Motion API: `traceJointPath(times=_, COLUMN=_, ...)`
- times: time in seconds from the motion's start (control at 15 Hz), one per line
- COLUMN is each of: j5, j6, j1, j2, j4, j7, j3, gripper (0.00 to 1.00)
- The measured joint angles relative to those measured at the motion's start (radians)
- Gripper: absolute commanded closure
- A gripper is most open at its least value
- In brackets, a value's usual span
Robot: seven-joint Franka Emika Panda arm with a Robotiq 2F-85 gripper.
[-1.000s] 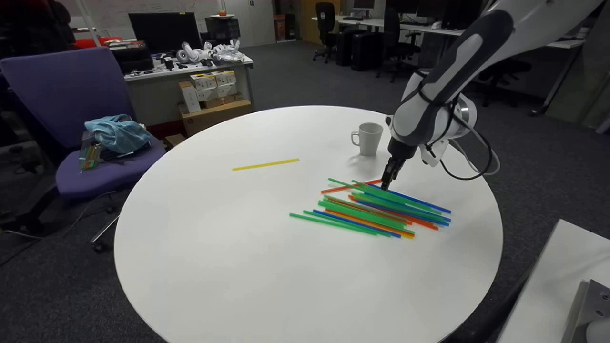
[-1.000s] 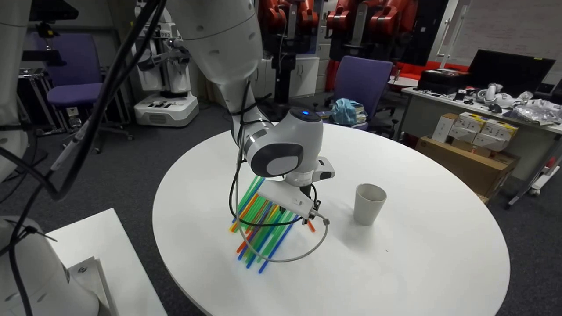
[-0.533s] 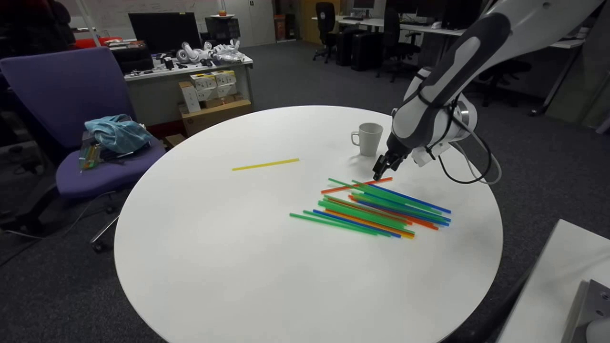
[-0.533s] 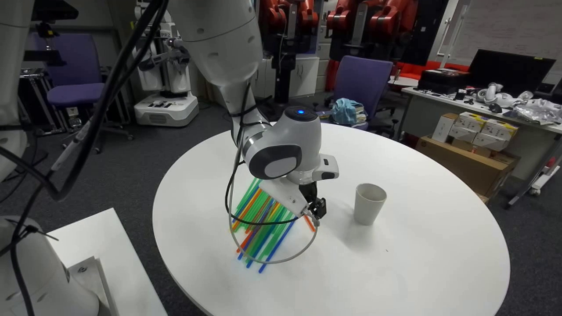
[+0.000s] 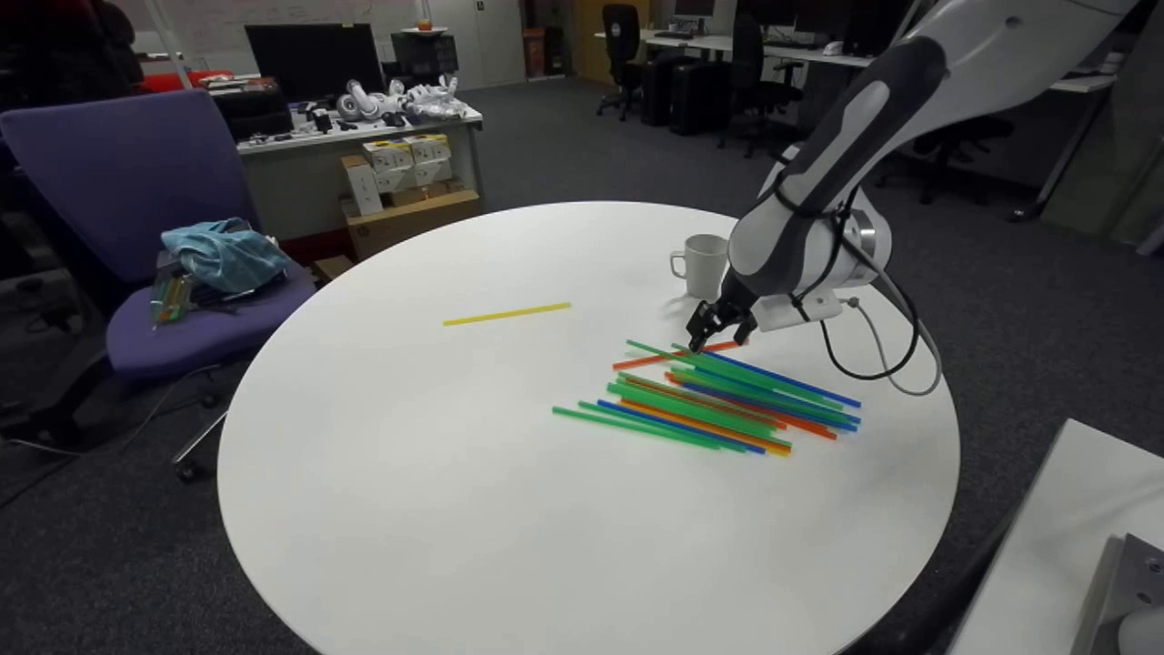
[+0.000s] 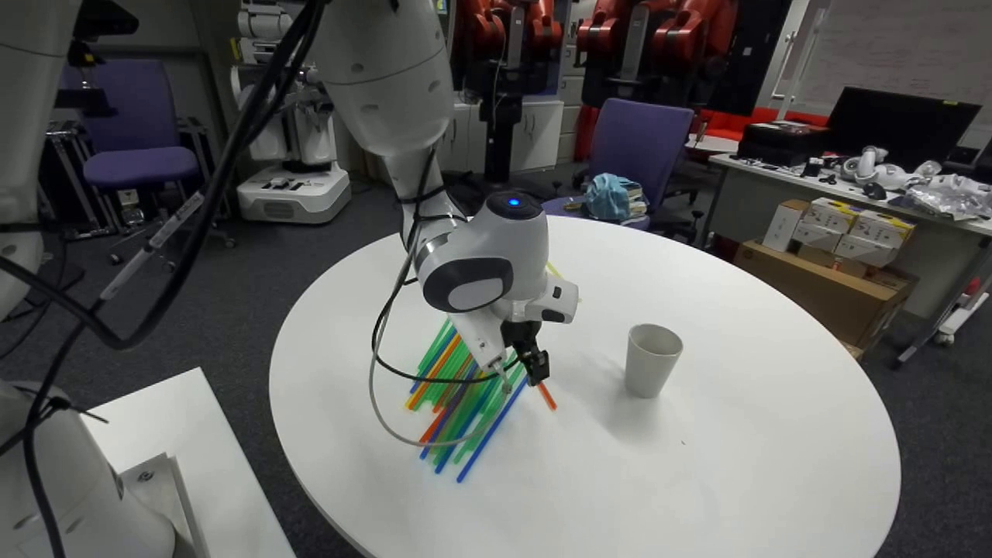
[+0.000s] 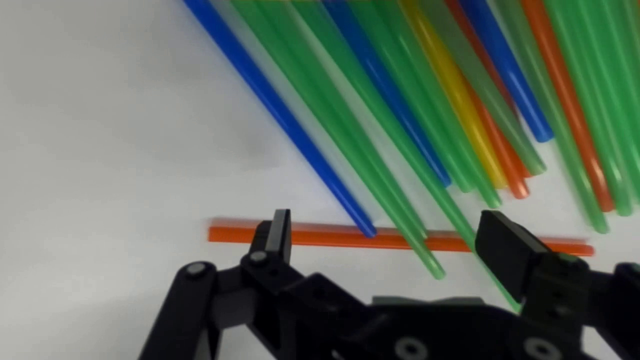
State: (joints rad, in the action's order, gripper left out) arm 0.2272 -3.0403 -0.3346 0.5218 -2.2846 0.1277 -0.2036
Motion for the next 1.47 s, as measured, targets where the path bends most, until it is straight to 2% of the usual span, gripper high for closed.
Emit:
traceJointPath(times=0.2, j5=0.004, j6=-0.007, j1=-0.175, j2=0.016, j4=0.017, j7=0.167, j3=-0.2, gripper=0.0)
traceJointPath(times=0.4, j5=-0.024, j6=0.026, j1=-0.34, j2=0.047, j4=0.053, j7=0.335, j3=-0.348, gripper=0.0)
traceJointPath(times=0.6, j5=-0.076, j6=0.093, j1=-0.471, j2=0.095, j4=0.098, j7=0.492, j3=-0.448, gripper=0.0)
traceJointPath(times=0.73, j5=-0.114, j6=0.146, j1=-0.52, j2=0.123, j4=0.126, j7=0.592, j3=-0.472, gripper=0.0)
traceJointPath(times=0.93, j5=-0.137, j6=0.259, j1=-0.546, j2=0.143, j4=0.175, j7=0.745, j3=-0.473, gripper=0.0)
traceJointPath(times=1.13, j5=-0.142, j6=0.368, j1=-0.53, j2=0.143, j4=0.237, j7=0.885, j3=-0.452, gripper=0.0)
traceJointPath(times=1.27, j5=-0.157, j6=0.403, j1=-0.478, j2=0.139, j4=0.282, j7=0.952, j3=-0.399, gripper=0.0)
traceJointPath(times=1.47, j5=-0.182, j6=0.417, j1=-0.358, j2=0.133, j4=0.335, j7=1.026, j3=-0.285, gripper=0.0)
